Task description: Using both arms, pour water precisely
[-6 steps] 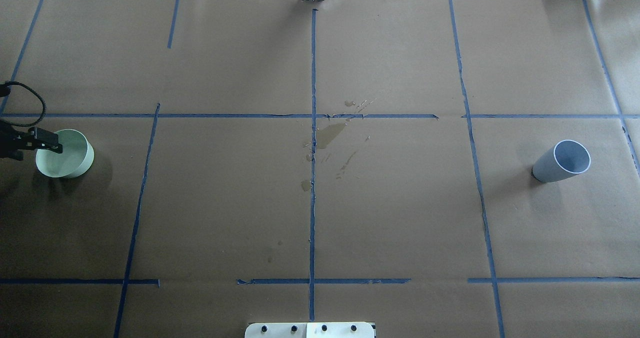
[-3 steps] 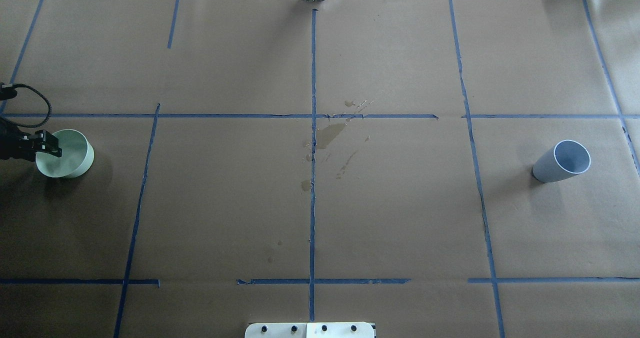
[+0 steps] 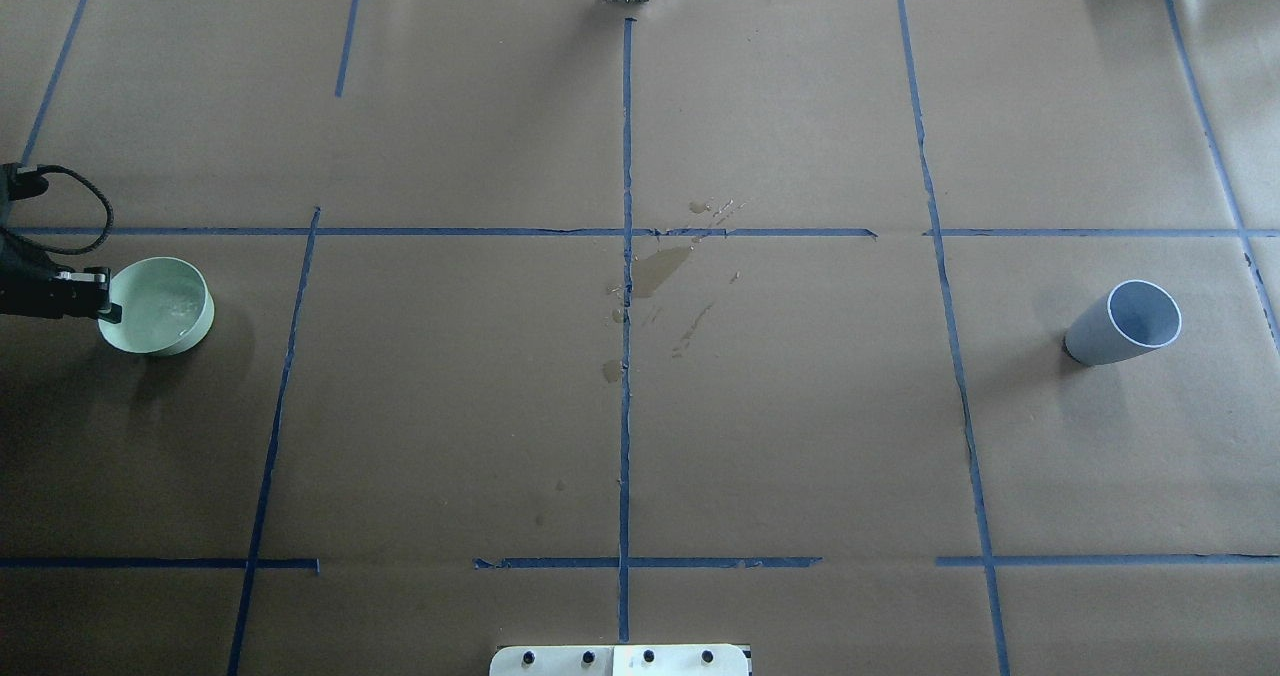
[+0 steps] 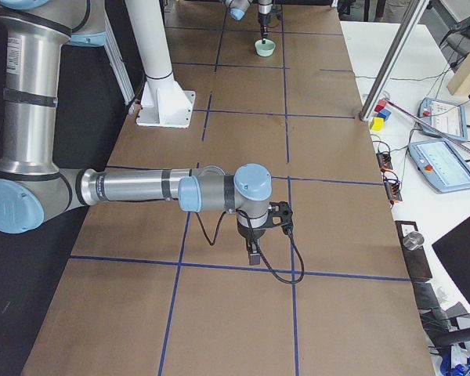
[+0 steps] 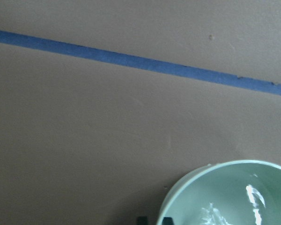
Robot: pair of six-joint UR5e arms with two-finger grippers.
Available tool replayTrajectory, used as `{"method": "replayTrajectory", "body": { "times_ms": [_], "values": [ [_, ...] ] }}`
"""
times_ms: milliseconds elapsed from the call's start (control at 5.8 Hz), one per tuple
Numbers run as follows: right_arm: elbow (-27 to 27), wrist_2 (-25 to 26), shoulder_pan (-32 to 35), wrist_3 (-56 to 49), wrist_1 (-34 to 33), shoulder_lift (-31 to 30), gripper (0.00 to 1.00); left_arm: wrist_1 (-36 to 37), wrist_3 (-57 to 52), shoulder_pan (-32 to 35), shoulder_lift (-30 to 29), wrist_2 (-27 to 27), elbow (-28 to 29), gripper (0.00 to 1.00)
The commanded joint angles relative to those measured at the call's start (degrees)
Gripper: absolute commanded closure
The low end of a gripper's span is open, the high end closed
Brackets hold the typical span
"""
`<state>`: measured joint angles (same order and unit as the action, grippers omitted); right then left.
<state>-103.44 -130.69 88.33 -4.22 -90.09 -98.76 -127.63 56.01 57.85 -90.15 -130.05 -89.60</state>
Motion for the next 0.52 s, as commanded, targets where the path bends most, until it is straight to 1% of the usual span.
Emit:
{"method": "replayTrajectory", "body": {
  "times_ms": [0,172,345],
  "values": [
    [0.00,0.00,0.00,0.00,0.00,-0.20,0.00,0.27,4.42,-0.02,-2.55,-1.87,-3.20,1.00],
    [0.00,0.00,0.00,0.00,0.00,-0.29,0.00,0.45,10.11,-0.02,-6.84,-1.87,-3.82,1.00],
    [0.00,0.00,0.00,0.00,0.00,-0.38,0.00,0.63,16.26,-2.02,-12.02,-1.53,-4.35,1.00]
  ]
}}
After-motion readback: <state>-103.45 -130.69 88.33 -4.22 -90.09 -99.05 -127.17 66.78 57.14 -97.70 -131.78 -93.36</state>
